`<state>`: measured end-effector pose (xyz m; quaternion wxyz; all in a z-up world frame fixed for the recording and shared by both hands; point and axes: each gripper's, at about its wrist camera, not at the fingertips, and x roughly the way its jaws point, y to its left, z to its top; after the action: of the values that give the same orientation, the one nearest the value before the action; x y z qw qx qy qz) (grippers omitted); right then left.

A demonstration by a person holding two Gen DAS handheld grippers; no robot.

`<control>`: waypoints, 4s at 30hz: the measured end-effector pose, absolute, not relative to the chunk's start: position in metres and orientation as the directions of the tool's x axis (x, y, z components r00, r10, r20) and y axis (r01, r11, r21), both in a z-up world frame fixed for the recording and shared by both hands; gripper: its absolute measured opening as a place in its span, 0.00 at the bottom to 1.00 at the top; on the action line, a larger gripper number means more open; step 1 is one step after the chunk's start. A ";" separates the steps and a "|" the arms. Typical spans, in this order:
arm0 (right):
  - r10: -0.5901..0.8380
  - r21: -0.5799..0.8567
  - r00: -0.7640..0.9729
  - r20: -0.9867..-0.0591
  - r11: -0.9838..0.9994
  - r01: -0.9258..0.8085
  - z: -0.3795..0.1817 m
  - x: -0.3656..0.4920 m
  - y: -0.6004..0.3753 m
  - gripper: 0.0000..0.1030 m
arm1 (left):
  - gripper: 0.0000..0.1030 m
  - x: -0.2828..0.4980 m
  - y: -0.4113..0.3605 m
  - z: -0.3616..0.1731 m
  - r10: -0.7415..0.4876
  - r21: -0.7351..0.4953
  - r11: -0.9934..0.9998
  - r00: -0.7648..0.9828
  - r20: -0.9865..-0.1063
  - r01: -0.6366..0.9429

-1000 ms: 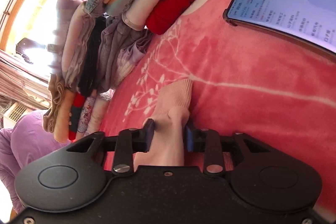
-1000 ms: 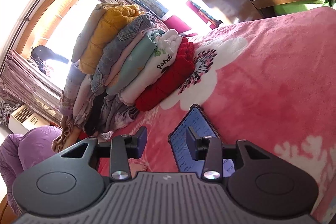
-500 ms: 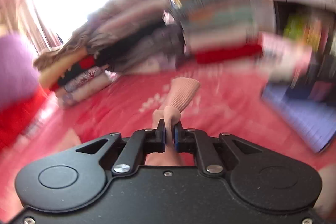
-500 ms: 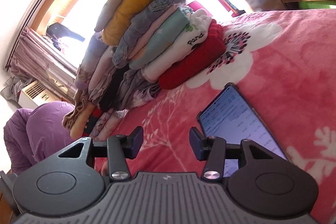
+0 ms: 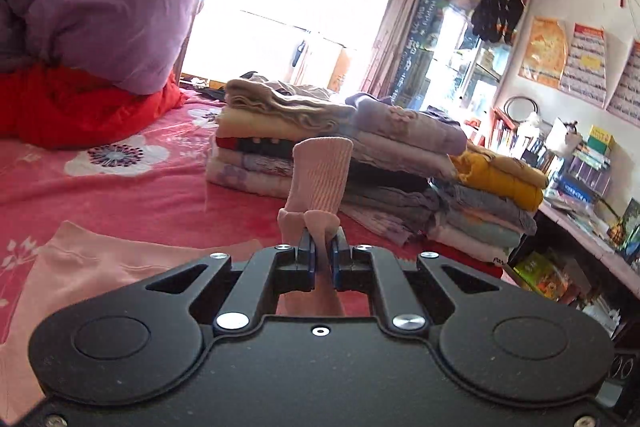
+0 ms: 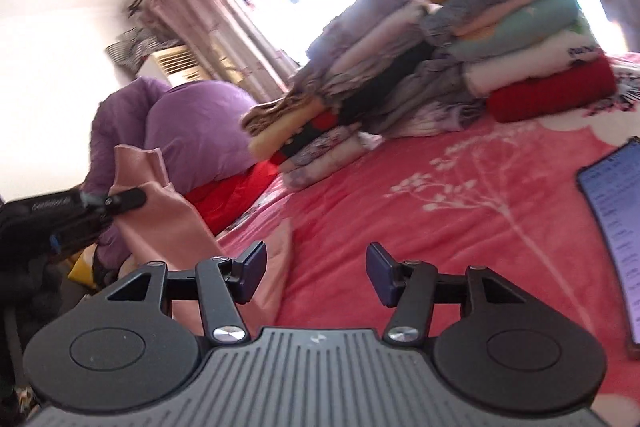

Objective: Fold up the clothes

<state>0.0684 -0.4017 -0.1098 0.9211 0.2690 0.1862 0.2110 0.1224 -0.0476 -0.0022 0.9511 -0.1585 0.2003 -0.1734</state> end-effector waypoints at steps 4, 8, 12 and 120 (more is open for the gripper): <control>0.520 0.455 0.802 -0.295 0.814 -0.360 -0.103 0.054 -0.346 0.58 | 0.07 0.113 -0.009 -0.006 -0.389 -0.433 0.870 0.867 -0.311 0.235; 0.506 0.270 0.775 -0.380 0.861 -0.430 -0.103 0.038 -0.286 0.59 | 0.06 0.106 0.015 -0.009 -0.396 -0.463 0.855 0.871 -0.291 0.234; 0.443 0.071 0.777 -0.447 0.884 -0.463 -0.109 0.026 -0.235 0.58 | 0.06 0.100 0.037 -0.014 -0.397 -0.485 0.844 0.875 -0.276 0.229; 0.567 0.104 0.601 -0.563 0.770 -0.629 -0.161 0.052 -0.163 0.47 | 0.06 0.296 -0.008 -0.120 -0.258 -0.257 0.959 0.738 -0.624 0.119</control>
<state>0.0522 -0.1632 -0.1613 0.8933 -0.0524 0.2952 0.3349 0.2961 -0.0076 -0.1201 0.9267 -0.1004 0.3475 -0.1018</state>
